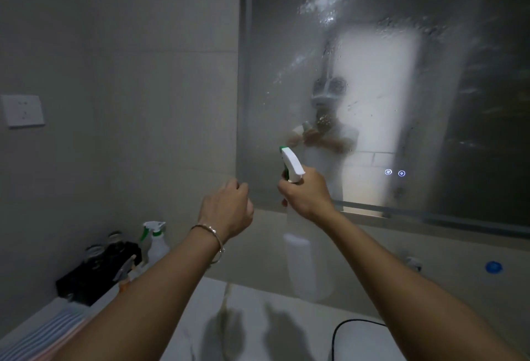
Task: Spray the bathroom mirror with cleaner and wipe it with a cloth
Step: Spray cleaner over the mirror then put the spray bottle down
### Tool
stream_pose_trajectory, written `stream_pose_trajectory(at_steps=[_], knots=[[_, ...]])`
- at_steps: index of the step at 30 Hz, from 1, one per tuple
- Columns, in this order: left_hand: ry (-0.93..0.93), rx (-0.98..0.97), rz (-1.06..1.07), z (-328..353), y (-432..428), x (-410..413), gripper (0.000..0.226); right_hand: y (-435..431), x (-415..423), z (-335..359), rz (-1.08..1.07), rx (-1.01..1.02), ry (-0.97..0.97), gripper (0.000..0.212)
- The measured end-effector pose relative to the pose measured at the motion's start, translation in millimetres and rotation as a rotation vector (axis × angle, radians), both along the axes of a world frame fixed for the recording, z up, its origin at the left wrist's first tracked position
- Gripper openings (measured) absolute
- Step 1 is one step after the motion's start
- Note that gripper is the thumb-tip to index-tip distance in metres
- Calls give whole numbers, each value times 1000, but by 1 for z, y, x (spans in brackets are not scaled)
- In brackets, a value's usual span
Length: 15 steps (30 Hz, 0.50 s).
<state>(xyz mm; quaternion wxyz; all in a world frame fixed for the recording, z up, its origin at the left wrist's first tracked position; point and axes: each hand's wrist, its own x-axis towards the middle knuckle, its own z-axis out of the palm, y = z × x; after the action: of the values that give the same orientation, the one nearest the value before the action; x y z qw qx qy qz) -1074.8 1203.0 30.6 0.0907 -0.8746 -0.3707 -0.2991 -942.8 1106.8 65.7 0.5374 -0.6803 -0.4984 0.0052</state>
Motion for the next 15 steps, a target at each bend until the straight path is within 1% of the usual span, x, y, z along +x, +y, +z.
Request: stream_pose_trajectory(at_steps=[3,6,13,15], knots=[[9,4,-35,2,-7,12,26,-9,9,-4,-37,27,25,12],[38,40,-60,4,-15,25,26,-23,22,0,-25,65,36,12],[31,61,-178,21,-41,74,25,-78,61,28,-36,81,26,26],[22,63,-223,24,-53,91,27,-96,77,28,-74,86,12,22]])
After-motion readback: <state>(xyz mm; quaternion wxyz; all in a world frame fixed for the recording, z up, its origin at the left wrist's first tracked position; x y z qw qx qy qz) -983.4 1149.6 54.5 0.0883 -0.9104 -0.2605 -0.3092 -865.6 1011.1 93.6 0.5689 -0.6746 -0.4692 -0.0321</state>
